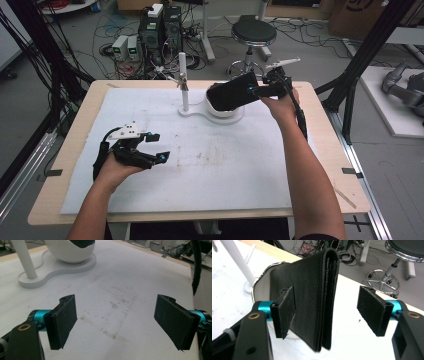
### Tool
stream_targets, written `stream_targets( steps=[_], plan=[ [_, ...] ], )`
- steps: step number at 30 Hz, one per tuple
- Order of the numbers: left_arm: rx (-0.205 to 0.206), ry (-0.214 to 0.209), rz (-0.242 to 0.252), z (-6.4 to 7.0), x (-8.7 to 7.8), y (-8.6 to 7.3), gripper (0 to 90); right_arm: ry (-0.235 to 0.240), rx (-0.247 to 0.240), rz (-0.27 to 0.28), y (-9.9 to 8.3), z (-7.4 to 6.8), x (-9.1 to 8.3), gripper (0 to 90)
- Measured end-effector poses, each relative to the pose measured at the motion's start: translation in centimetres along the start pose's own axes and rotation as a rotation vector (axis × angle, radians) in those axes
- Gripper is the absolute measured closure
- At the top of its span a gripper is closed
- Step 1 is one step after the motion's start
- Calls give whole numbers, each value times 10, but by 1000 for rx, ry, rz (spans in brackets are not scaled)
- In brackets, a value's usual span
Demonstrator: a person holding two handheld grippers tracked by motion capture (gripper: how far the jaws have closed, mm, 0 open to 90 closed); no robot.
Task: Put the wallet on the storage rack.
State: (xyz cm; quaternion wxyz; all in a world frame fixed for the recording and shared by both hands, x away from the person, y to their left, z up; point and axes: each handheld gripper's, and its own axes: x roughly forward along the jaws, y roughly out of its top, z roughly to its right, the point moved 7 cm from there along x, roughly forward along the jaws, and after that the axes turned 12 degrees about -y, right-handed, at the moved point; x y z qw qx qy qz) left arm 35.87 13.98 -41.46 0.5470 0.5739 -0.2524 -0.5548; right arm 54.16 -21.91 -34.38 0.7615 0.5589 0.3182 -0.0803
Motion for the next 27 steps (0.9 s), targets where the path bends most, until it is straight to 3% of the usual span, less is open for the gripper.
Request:
stream_targets(
  steps=[4, 6, 11, 13, 15, 19, 27],
  plan=[
    [-4, 6, 4, 1, -2, 1, 183, 10, 2, 23, 2, 1, -20, 305],
    [-2, 12, 8, 1, -4, 2, 183, 14, -5, 68, 1, 0, -31, 305],
    [8, 29, 15, 2, -4, 4, 177, 34, 2, 98, -12, 2, -55, 282],
    [13, 36, 26, 2, -3, 5, 177, 56, 5, 100, -18, 3, -64, 263],
    [20, 43, 37, 2, -3, 7, 177, 105, 22, 155, -25, 2, -80, 236],
    [29, 49, 50, 1, -3, 8, 177, 133, 26, 178, -33, -1, -93, 221],
    [26, 50, 71, -1, -5, 7, 177, 211, 21, 233, -64, -22, -119, 203]
  ],
)
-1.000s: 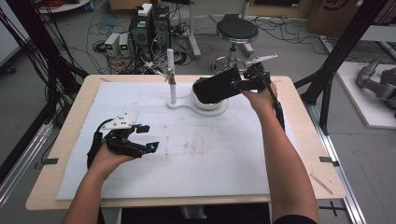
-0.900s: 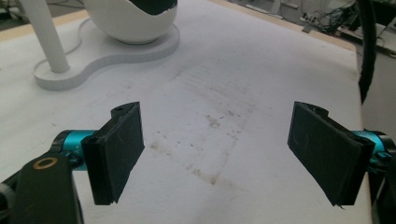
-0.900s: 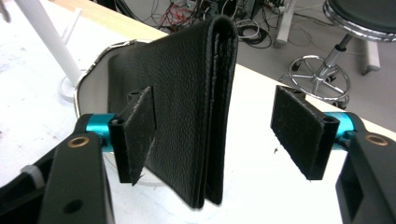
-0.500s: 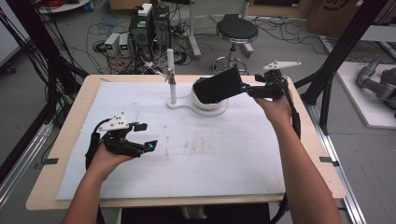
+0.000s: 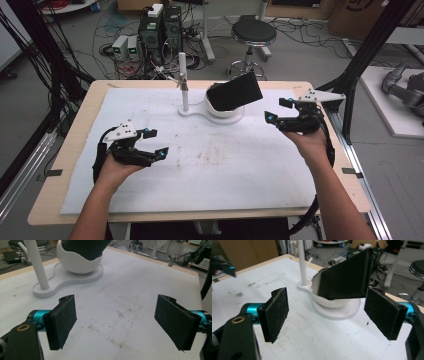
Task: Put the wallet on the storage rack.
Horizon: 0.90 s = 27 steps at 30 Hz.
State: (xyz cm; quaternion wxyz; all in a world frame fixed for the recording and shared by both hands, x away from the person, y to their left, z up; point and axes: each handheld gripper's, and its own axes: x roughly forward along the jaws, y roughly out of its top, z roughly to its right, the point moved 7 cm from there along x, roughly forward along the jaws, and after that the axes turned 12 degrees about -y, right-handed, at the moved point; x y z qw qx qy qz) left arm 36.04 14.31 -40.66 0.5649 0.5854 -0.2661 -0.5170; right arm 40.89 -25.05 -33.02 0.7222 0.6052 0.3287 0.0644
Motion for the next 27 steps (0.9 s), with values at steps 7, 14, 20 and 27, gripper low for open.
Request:
stream_targets(
  steps=[7, 14, 20, 27],
  plan=[
    [-18, -7, 3, -2, 1, -5, 177, 47, -8, 36, -31, -21, -13, 200],
    [-13, -5, 12, -5, 3, -13, 174, 47, 51, 47, -74, -21, -12, 197],
    [-17, -4, 8, -7, 9, -19, 173, 37, 72, 18, -96, -16, -7, 197],
    [-11, -13, 2, -3, 13, -18, 173, 25, 79, 12, -105, -8, -9, 197]
  ],
)
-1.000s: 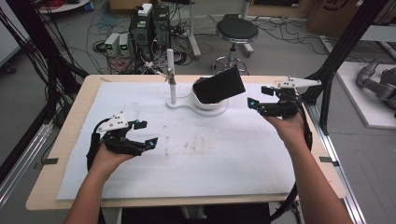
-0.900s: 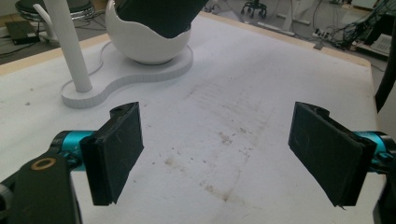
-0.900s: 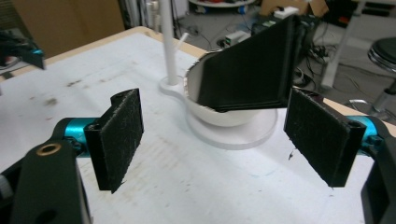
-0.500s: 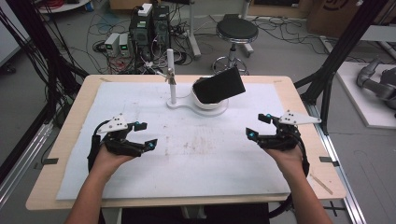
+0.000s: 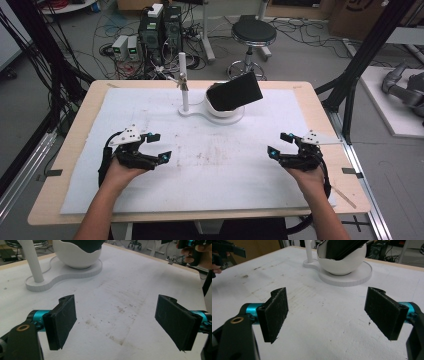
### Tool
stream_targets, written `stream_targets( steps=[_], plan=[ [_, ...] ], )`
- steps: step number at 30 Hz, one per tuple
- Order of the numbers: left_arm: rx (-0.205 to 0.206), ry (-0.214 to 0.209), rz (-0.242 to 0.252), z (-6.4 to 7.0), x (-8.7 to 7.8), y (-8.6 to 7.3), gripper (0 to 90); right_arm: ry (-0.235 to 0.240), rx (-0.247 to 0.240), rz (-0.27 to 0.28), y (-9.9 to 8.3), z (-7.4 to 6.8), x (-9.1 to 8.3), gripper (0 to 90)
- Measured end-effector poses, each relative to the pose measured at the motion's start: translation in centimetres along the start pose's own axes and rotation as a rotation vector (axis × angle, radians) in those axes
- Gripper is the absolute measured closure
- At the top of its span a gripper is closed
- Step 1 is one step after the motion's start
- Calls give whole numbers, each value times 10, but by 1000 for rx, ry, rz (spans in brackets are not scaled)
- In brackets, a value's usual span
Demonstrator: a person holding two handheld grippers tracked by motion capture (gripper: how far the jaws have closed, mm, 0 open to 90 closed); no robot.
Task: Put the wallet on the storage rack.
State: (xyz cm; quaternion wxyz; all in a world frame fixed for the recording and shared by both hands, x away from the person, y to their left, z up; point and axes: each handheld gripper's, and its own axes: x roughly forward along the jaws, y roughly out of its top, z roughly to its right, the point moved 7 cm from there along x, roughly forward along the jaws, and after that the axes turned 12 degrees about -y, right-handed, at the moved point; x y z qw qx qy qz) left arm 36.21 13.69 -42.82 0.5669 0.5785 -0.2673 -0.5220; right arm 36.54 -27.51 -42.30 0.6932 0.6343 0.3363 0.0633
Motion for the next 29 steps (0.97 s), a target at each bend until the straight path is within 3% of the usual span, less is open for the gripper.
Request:
stream_targets(
  steps=[13, 29],
  plan=[
    [16, 5, -2, 3, -3, 1, 173, -15, -7, -13, -2, 3, 0, 197],
    [-4, 5, -7, 0, -3, -2, 173, -14, -17, -29, -5, 3, 3, 197]
  ],
)
